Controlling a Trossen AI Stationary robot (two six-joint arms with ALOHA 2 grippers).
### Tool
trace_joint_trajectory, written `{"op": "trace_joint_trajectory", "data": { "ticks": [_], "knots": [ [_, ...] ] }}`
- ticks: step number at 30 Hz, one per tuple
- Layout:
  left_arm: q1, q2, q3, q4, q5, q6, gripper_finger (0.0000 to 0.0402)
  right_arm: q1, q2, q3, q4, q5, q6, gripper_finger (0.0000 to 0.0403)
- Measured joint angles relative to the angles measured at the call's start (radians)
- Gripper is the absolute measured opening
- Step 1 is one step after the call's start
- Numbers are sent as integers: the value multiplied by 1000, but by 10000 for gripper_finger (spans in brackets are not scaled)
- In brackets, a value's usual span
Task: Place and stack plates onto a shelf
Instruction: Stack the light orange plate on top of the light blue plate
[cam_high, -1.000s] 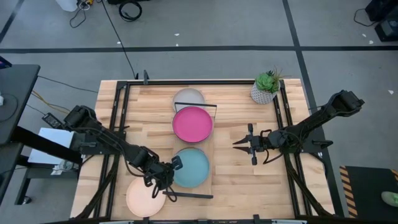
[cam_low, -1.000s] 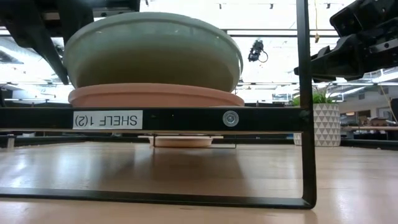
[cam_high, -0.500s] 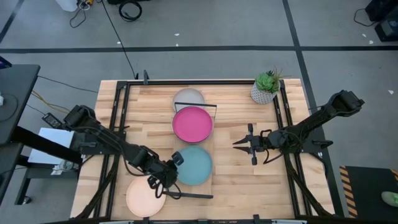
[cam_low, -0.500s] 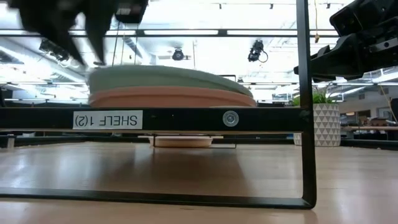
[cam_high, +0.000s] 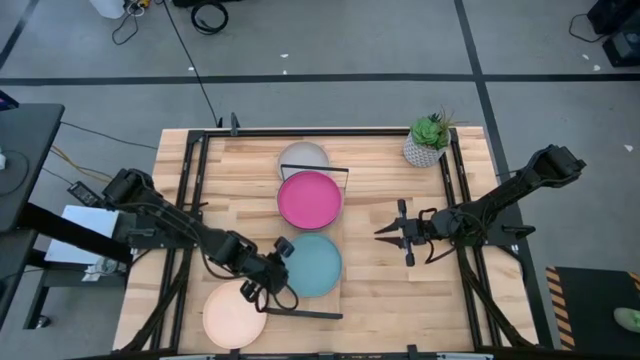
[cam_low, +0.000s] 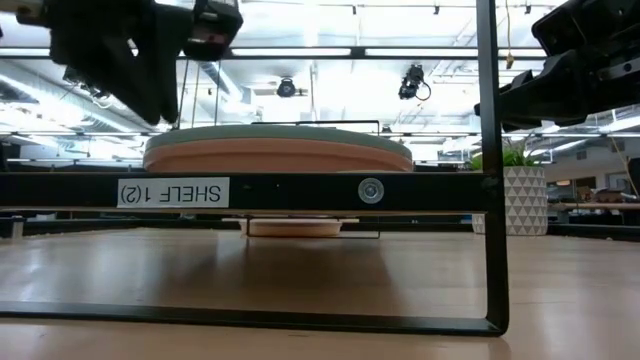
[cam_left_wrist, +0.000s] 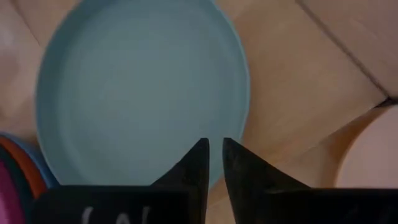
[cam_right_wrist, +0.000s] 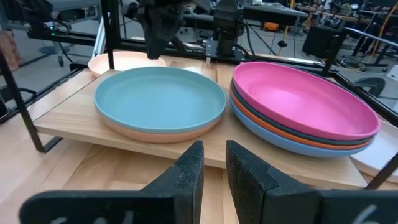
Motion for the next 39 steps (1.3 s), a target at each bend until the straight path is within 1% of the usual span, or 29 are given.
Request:
{"op": "trace_joint_trajectory", "data": {
  "ticks": [8, 12, 13, 16, 19, 22, 25, 29, 32, 34, 36, 39],
  "knots": [
    [-3, -2, 0, 7, -21, -5, 41, 0, 0, 0, 8, -17, -5, 74],
    [-26, -55, 2, -61, -22, -89, 40, 0, 0, 0, 7, -20, -6, 74],
    [-32, -73, 2, -94, -21, -131, 40, 0, 0, 0, 8, -21, -7, 74],
    [-47, -124, 1, -213, -6, -321, 40, 0, 0, 0, 8, -21, -13, 74],
    [-62, -154, 2, -319, 54, -527, 40, 0, 0, 0, 13, -21, -23, 74],
    [-100, -153, 1, -367, 103, -690, 40, 0, 0, 0, 17, -21, -27, 74],
    [-141, -132, -2, -394, 111, -798, 40, 0, 0, 0, 22, -21, -27, 74],
    [-194, -126, -58, -378, 111, -958, 41, 0, 0, 0, 23, -25, -27, 74],
    [-224, -125, -113, -320, 163, -1057, 41, 0, 0, 0, 23, -38, -27, 74],
    [-244, -125, -141, -307, 178, -1112, 42, 0, 0, 0, 23, -44, -27, 74],
    [-255, -125, -168, -293, 189, -1162, 49, 0, 0, 0, 28, -44, -27, 74],
    [-256, -125, -209, -249, 195, -1208, 73, 0, 0, 0, 34, -44, -32, 74]
  ]
}}
